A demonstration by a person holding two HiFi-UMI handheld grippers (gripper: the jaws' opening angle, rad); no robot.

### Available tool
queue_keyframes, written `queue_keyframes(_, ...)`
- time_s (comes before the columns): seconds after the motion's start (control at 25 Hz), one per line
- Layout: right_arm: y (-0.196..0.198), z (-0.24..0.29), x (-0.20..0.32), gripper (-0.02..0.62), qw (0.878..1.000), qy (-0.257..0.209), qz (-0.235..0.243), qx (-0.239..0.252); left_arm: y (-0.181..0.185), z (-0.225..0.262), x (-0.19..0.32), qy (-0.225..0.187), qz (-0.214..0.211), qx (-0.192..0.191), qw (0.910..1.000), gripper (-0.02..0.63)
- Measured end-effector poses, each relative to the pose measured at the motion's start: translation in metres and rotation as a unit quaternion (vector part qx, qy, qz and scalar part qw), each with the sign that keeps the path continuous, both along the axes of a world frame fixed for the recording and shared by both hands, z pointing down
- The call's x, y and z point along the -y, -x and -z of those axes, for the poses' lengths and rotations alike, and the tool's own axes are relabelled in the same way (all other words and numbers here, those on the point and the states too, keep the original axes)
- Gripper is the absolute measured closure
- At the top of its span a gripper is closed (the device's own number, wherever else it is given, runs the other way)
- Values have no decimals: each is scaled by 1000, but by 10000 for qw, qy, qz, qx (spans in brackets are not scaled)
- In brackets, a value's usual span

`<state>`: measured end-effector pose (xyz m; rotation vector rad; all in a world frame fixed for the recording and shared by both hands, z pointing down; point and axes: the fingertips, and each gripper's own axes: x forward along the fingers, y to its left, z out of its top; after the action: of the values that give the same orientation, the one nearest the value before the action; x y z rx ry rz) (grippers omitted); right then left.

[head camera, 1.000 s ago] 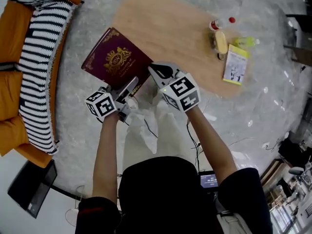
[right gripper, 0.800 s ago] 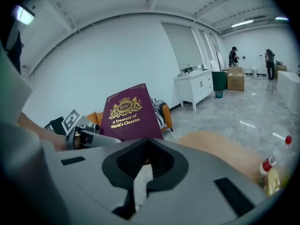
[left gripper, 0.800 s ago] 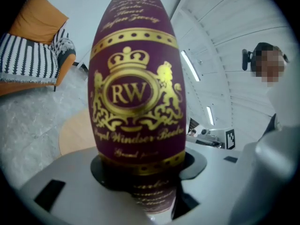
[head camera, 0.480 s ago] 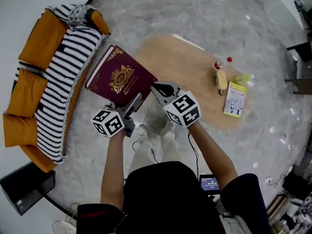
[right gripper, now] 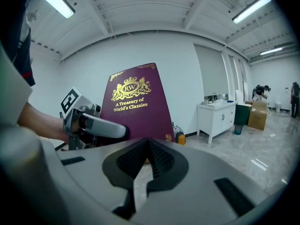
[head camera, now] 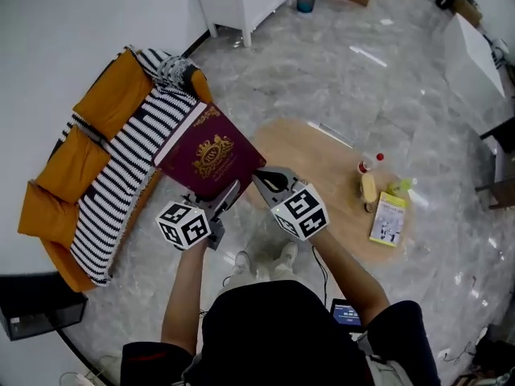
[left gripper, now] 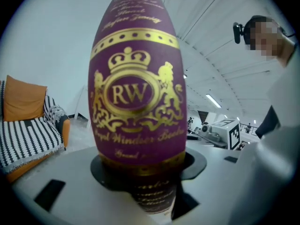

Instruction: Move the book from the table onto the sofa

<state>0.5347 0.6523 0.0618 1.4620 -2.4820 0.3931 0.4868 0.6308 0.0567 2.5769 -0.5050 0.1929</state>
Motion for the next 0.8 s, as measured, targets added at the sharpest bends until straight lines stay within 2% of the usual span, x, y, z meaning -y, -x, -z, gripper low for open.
queue_keyframes(0.16,-1,23,-7,578,9993,-299,184,-161,-2,25,-9,-246,104,-32,9996,368)
queue_keyframes(0.4,-4,56,-16,578,9966,-739,358,-121,-4,61,-21,-755,246,-5,9968,370)
queue_keyframes(0.64,-4,64,-27,578,9917,-997,775,-230,-6,80,-36,-1032,547,-129,9931,373)
queue_keyframes(0.8,-3,70,-34,578,9898,-1095,908,10,-5,90,-45,-1248,657,-52,9900,374)
